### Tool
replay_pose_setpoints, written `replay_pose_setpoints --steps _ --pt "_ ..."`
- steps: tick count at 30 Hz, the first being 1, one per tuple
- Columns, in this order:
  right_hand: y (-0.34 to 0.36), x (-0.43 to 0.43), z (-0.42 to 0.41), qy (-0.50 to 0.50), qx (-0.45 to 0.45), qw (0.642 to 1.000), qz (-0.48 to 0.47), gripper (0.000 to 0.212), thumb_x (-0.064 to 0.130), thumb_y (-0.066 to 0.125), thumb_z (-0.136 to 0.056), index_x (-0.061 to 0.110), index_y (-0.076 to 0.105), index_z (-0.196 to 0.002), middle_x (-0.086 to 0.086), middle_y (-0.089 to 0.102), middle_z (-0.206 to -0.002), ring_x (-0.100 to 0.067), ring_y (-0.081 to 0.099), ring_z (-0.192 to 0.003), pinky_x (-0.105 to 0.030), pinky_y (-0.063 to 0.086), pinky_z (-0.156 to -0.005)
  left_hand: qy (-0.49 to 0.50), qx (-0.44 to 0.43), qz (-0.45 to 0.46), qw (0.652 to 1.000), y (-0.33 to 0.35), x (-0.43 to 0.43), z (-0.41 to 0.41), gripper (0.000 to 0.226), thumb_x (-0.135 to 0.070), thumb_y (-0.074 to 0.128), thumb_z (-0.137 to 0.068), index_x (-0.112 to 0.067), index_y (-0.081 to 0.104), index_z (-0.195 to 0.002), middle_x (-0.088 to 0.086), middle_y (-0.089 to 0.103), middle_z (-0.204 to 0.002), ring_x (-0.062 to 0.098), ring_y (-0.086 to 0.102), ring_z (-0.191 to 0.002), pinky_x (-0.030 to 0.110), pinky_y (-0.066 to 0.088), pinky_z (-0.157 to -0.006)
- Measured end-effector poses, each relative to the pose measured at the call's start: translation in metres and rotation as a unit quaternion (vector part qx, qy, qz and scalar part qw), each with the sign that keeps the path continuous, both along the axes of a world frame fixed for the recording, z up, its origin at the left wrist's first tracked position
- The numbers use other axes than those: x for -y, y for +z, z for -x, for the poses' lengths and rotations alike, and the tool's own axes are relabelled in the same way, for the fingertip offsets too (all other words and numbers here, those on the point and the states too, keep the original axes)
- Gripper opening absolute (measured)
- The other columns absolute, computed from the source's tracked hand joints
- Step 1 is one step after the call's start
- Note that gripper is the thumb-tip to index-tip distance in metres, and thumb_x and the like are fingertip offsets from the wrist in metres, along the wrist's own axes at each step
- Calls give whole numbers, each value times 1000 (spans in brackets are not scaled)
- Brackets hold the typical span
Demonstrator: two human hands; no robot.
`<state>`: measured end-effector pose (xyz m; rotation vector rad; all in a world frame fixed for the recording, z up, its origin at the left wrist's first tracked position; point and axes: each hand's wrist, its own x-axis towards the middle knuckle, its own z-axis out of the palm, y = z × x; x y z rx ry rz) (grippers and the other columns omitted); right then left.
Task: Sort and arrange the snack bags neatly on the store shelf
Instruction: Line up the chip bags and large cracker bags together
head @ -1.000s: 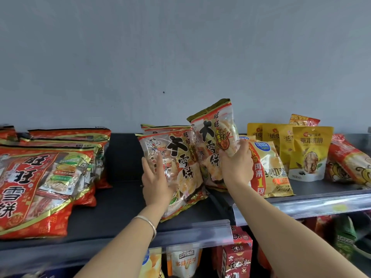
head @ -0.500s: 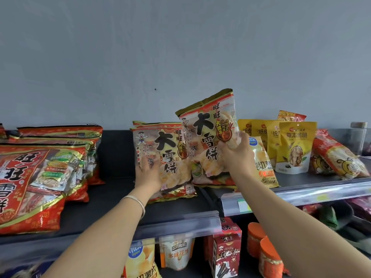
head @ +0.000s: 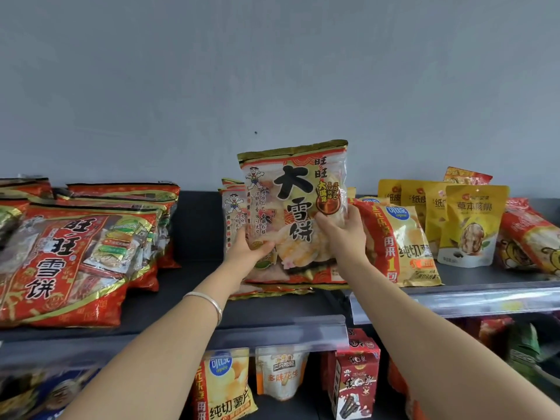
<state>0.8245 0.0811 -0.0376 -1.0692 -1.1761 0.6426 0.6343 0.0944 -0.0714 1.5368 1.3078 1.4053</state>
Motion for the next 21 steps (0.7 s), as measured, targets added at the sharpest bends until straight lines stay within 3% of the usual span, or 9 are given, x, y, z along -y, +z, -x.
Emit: replay_pose_setpoints --steps 3,6,11,15,21 --pt "-9 -11 17 43 29 998 32 54 36 68 -85 25 45 -133 0 60 -123 -21 58 -110 -40 49 -95 39 -5 -22 999 -9 0 21 75 -23 71 -82 -22 28 -144 1 47 -138 20 44 -128 37 36 -107" --pt "-20 -23 36 52 81 990 99 56 41 64 -87 27 41 -136 -5 53 -129 -25 56 -112 -43 51 -93 98 -40 -29 994 -19 3 39 75 -18 71 -83 -22 27 -144 5 42 -135 19 45 -120 32 37 -99" --pt "-40 -37 54 44 91 988 120 68 26 60 -92 29 21 -148 -7 51 -131 -28 54 -116 -40 47 -94 113 -51 13 992 -50 -1 46 79 -20 73 -80 -21 26 -143 7 40 -134 21 46 -118 35 39 -101" --pt "-59 -40 63 0 175 976 129 69 30 55 -94 27 15 -150 -18 40 -138 -37 47 -120 -49 41 -100 105 -55 9 993 -77 -8 41 83 -23 72 -81 -25 20 -147 7 42 -137 21 47 -122 38 40 -104" --pt "-62 -45 62 -3 233 954 191 68 44 38 -99 36 -5 -151 -17 30 -144 -40 44 -123 -50 39 -102 120 -94 -11 988 -81 -7 41 82 -31 69 -83 -22 20 -148 4 47 -134 21 49 -121 41 41 -103"
